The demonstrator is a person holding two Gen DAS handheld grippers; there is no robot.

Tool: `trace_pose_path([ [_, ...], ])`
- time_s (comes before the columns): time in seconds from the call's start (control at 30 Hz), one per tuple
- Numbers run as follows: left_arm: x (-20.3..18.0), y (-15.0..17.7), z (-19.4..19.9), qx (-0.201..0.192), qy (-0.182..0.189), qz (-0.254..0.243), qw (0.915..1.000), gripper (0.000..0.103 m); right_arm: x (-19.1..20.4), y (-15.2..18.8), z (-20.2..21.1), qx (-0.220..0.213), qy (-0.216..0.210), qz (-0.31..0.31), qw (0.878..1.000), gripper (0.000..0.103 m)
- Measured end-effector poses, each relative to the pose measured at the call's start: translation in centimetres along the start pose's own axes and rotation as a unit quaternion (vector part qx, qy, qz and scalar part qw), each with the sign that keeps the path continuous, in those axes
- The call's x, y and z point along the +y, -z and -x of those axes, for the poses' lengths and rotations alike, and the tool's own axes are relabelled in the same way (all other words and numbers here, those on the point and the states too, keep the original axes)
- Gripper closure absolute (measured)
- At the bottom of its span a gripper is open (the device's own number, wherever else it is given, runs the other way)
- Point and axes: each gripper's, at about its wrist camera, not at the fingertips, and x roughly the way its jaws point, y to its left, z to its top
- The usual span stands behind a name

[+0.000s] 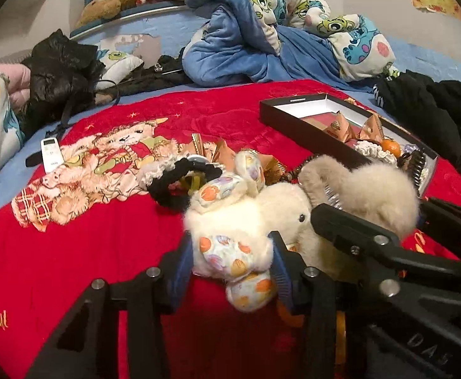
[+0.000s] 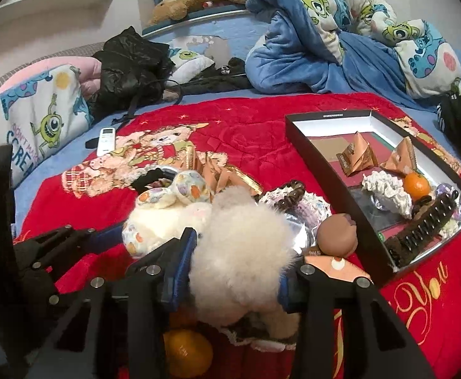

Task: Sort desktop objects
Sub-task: 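Grasp the white bunny plush with the left tool while the right tool grasps the beige fluffy plush, then carry the bunny plush in the left tool while the right tool carries the fluffy plush toward the black box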

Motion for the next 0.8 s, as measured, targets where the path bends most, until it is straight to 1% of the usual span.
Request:
trace_pose_path([
  [0.27,0.1,0.2,0.6,-0.002,0.003,0.005,1.0,0.057,-0.3,0.0,1.2,-0.006,-0.005,-0.002,1.0,0.065],
  [0.37,0.0,0.3,1.0,-0.005,0.003,0.002,1.0,0.058,-0.6,-0.2,1.9,-0.012,-0.009,-0.004,1.0,0.072],
  [0.53,0.7,0.4,2.2,-0.012,0.004,0.003,0.9999,0.058,-1.0,-0.3,2.9,-0.018,-0.01,-0.001,1.0,0.076],
  [0.63,1.6,0.6,3.0,-0.013,0.003,0.011,0.9998,0.059,-1.0,-0.2,3.4,-0.02,-0.011,0.008,1.0,0.082],
  [0.73,2.2,0.8,3.6,-0.014,0.004,0.016,0.9998,0.059,-1.0,0.1,3.5,-0.013,-0.011,0.014,1.0,0.084],
  [0.8,2.6,0.9,4.0,-0.015,0.003,0.017,0.9998,0.059,-1.3,0.3,3.3,-0.005,-0.017,0.005,1.0,0.083],
])
